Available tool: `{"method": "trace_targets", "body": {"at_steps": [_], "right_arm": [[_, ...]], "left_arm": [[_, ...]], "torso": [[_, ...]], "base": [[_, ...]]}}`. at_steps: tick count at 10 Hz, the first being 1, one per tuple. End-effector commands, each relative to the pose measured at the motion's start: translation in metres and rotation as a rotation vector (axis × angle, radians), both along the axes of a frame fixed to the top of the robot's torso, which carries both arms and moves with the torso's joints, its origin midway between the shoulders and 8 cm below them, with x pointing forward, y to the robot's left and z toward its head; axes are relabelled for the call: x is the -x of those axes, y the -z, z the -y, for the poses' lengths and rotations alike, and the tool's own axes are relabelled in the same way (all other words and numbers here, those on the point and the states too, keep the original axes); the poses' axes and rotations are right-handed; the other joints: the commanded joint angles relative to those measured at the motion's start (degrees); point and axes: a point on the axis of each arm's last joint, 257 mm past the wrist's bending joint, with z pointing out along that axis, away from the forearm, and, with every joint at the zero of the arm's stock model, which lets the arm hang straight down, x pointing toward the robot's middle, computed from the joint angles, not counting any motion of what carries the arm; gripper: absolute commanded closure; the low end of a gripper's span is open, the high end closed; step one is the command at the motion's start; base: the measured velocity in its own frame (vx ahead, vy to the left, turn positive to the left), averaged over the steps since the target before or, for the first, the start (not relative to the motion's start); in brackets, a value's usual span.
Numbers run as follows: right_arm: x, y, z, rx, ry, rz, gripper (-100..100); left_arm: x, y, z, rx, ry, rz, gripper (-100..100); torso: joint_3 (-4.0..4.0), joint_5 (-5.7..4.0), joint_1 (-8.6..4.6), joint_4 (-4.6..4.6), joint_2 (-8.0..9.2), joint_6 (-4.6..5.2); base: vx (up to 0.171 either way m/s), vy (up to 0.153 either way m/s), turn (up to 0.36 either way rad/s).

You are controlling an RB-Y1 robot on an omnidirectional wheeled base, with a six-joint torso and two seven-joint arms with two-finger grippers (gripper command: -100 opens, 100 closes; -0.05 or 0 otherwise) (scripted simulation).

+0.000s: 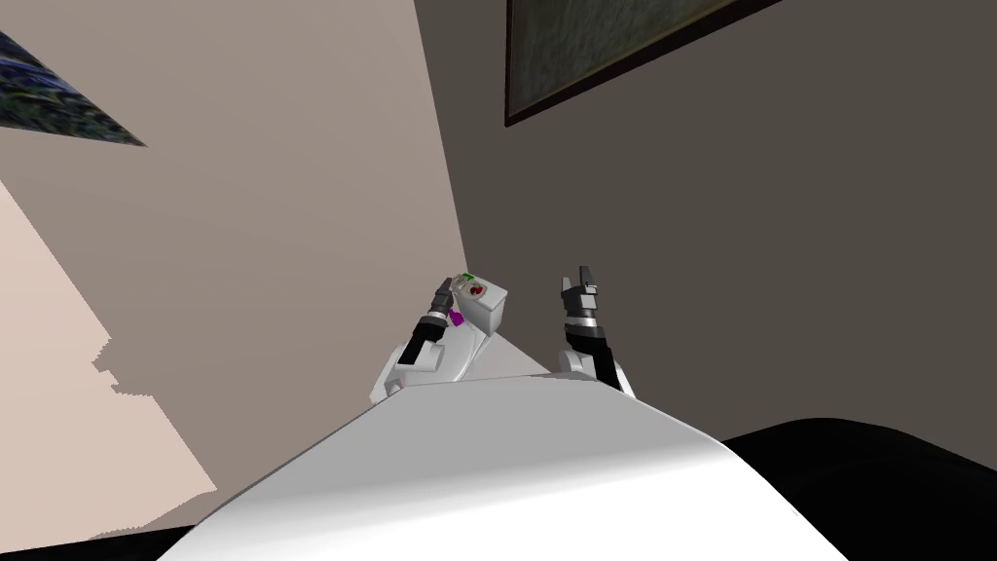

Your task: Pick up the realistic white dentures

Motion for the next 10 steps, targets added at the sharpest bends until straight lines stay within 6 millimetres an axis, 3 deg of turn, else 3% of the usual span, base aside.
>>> {"method": "trace_targets", "body": {"at_steps": [1, 10], "right_arm": [[0.000, 0.000, 0.000, 0.000, 0.000, 0.000, 0], [0.000, 0.000, 0.000, 0.000, 0.000, 0.000, 0]], "left_arm": [[-0.012, 0.009, 0.001, -0.005, 0.004, -0.021, -100], [-0.070, 0.040, 0.012, -0.030, 0.018, -0.105, -100]], "torso": [[0.00, 0.00, 0.00, 0.00, 0.00, 0.00], [-0.08, 0.00, 0.00, -0.03, -0.13, -0.01]], "base": [[-0.038, -0.011, -0.033], [-0.037, -0.009, -0.036]]}}
